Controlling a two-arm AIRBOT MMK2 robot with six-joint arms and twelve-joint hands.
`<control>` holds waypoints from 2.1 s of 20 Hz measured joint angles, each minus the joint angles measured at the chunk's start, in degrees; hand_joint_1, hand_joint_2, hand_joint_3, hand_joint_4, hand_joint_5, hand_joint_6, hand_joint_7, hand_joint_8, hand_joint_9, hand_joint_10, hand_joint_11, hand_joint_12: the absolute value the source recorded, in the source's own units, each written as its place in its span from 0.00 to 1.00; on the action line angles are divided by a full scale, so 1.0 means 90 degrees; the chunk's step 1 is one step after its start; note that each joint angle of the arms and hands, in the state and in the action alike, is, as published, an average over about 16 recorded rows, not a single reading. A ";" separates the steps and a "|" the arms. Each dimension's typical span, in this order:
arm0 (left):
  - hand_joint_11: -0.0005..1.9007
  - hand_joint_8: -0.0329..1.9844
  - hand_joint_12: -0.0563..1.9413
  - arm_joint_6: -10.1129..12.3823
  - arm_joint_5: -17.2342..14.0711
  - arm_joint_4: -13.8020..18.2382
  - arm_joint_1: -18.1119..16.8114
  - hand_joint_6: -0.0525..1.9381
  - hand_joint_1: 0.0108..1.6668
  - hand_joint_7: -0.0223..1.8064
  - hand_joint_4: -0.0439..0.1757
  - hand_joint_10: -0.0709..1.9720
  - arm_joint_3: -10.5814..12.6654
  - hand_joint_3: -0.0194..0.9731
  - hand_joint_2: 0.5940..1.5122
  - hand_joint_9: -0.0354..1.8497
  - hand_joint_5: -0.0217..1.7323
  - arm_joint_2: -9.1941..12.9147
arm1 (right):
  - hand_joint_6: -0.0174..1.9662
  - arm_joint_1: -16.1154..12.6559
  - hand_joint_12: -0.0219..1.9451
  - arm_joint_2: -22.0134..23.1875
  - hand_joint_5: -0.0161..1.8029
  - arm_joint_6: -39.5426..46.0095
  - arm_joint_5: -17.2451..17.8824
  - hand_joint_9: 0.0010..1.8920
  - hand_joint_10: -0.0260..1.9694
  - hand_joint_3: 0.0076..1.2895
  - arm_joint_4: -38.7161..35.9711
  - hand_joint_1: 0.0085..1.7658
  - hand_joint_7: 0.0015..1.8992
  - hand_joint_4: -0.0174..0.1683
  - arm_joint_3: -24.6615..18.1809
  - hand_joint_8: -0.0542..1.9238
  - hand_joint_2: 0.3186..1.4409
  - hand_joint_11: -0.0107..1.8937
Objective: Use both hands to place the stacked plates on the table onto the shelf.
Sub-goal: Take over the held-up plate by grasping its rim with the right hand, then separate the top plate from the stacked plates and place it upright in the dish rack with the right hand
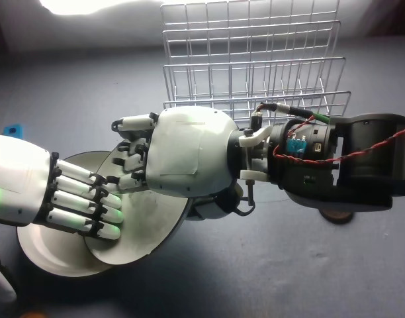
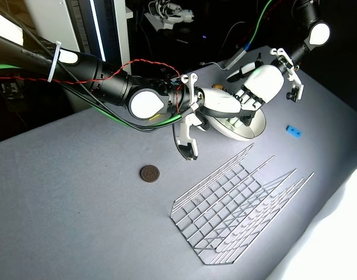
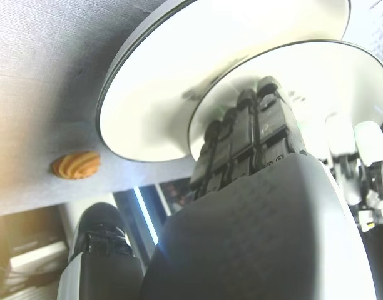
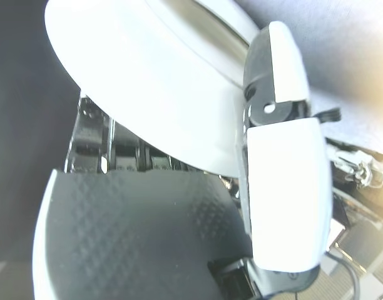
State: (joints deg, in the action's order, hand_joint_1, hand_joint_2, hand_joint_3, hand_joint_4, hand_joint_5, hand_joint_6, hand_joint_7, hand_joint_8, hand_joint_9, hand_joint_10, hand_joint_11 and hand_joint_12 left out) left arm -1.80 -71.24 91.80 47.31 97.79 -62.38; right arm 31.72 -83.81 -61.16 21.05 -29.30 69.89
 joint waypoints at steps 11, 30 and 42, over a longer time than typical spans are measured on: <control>0.01 0.01 0.02 0.0055 -0.0011 -0.0117 -0.0058 0.03 0.00 0.01 0.20 0.04 0.0059 0.04 0.53 0.03 0.01 0.0022 | 0.26 -0.0026 0.74 -0.0063 0.45 -0.0136 0.0258 0.47 0.38 0.00 0.0001 0.62 0.45 0.08 0.0032 0.36 0.60 0.27; 0.01 0.01 0.02 0.1305 -0.0189 0.0278 -0.1501 0.03 0.00 0.02 0.20 0.04 0.0406 0.04 0.54 0.03 0.02 0.1163 | 0.36 -0.0507 0.76 0.0607 0.54 -0.0117 0.0127 0.48 0.52 0.01 0.0279 0.67 0.53 0.09 -0.0818 0.58 0.59 0.32; 0.01 0.01 0.02 0.1569 -0.0119 0.0464 -0.1944 0.03 0.00 0.02 0.20 0.04 0.0493 0.04 0.54 0.03 0.02 0.1650 | 0.42 -0.1521 0.77 0.2028 0.55 0.1213 -0.0214 0.46 0.54 0.00 0.0799 0.68 0.52 0.10 -0.1899 0.62 0.60 0.31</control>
State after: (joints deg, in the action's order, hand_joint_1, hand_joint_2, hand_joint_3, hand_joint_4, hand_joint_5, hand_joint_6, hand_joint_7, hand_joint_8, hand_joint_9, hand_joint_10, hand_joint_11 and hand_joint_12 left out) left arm 12.32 -72.31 95.98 29.81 102.23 -47.53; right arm 18.02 -65.56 -50.24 19.12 -22.11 52.80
